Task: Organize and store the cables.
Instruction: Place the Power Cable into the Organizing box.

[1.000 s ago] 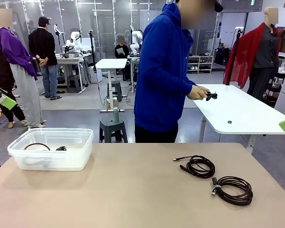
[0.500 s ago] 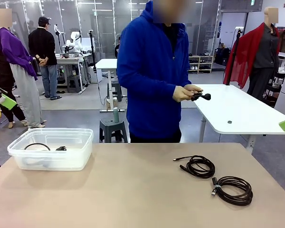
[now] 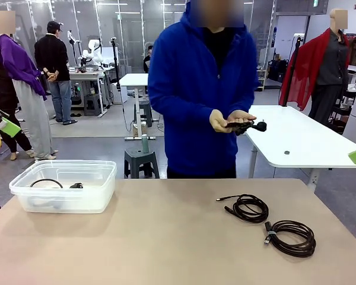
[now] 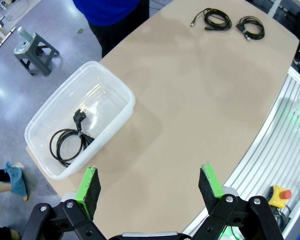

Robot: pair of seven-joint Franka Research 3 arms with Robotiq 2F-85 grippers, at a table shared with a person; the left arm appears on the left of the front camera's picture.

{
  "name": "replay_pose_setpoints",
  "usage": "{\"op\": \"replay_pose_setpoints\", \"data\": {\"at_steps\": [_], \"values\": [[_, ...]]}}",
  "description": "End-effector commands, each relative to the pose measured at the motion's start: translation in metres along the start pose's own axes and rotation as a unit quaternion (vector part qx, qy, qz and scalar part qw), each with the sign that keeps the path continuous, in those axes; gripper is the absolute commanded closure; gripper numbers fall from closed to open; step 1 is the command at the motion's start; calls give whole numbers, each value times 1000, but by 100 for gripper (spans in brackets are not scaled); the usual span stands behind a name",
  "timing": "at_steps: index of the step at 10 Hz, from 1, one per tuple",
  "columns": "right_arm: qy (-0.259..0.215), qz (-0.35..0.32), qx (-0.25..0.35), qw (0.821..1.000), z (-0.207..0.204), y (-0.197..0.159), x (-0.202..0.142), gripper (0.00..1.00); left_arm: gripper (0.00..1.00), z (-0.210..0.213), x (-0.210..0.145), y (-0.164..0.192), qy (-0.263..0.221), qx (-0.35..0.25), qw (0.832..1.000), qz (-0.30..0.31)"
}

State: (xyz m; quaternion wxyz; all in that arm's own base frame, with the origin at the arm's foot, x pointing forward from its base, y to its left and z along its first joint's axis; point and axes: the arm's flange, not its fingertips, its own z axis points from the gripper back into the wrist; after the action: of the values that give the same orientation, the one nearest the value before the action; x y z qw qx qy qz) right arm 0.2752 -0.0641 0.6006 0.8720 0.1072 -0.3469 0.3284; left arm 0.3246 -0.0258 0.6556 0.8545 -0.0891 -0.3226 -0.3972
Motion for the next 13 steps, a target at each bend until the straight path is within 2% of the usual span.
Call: {"op": "replay_pose_setpoints", "data": {"at_steps": [1, 13], "values": [[1, 3, 0, 1000, -1, 1, -2, 0, 0, 0, -1, 0, 9, 2, 1000, -5], [1, 3, 0, 1000, -1, 1, -2, 0, 0, 0, -1, 0, 9, 2, 1000, -5]]}}
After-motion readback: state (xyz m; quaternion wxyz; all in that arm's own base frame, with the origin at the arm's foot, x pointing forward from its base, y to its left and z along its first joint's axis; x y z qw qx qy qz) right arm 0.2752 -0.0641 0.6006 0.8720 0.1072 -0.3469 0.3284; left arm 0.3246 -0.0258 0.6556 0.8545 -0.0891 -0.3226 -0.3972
